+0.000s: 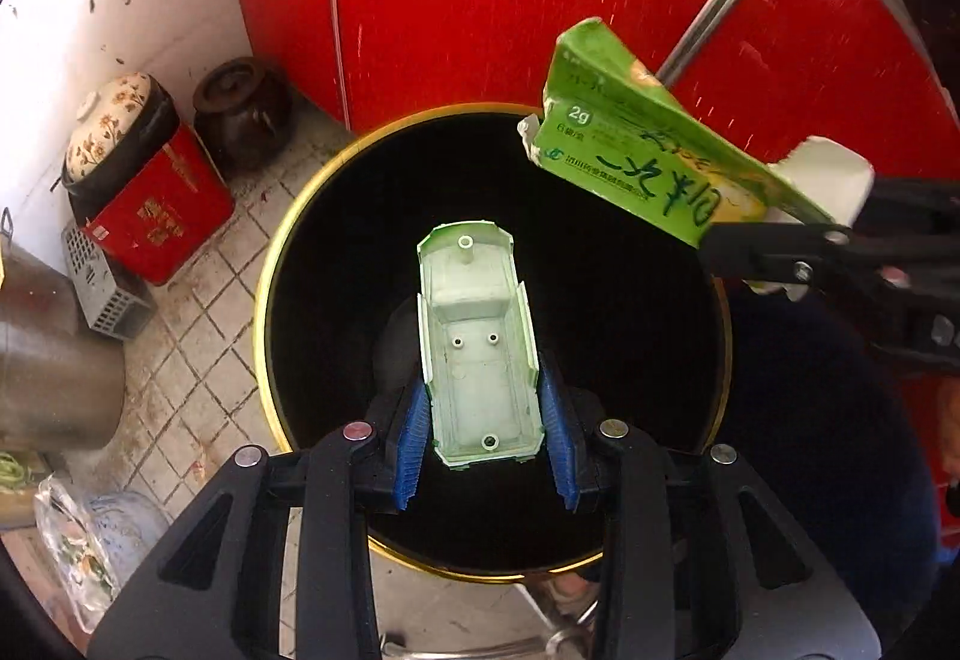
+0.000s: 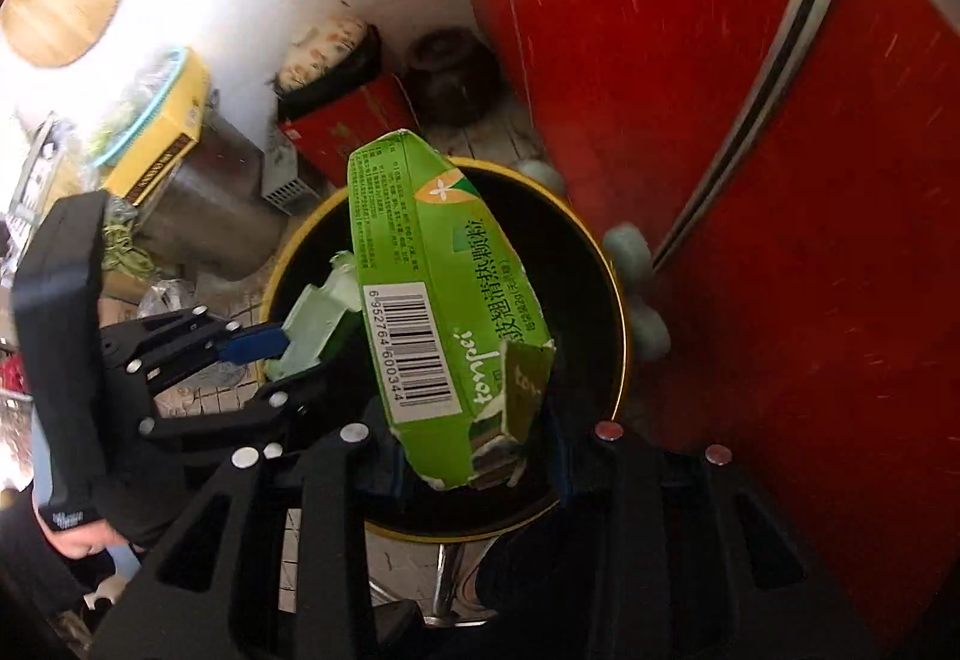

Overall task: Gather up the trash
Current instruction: 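Carry both items over the black bin and open both tools to drop them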

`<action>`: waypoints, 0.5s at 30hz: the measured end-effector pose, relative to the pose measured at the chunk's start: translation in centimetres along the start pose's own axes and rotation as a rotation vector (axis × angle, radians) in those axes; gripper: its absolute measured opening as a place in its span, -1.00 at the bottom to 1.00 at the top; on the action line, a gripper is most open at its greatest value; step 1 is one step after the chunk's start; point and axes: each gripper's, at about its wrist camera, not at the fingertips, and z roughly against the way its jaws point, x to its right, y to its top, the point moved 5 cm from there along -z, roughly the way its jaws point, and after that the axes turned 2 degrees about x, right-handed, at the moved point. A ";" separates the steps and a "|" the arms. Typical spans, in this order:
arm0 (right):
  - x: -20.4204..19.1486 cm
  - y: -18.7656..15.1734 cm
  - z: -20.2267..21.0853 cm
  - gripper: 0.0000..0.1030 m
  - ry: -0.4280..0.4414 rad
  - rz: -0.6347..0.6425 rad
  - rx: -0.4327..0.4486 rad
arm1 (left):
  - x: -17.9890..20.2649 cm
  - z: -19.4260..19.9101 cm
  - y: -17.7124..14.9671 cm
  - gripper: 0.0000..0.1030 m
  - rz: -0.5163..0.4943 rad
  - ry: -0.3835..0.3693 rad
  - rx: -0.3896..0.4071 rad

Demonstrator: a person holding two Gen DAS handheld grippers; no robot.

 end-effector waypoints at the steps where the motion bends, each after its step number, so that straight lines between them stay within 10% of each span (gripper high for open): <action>1: 0.2 0.3 -0.9 -0.33 -0.002 -0.004 -0.015 | -0.2 -0.5 -0.2 -0.34 0.013 -0.010 -0.007; 10: 0.8 -0.4 -2.8 -0.27 0.008 -0.022 -0.061 | -0.3 -1.9 -0.7 -0.32 0.006 -0.011 -0.024; 15: 0.7 0.0 -2.6 0.21 0.020 -0.034 -0.048 | -0.1 -1.6 -0.7 0.21 -0.009 -0.013 -0.012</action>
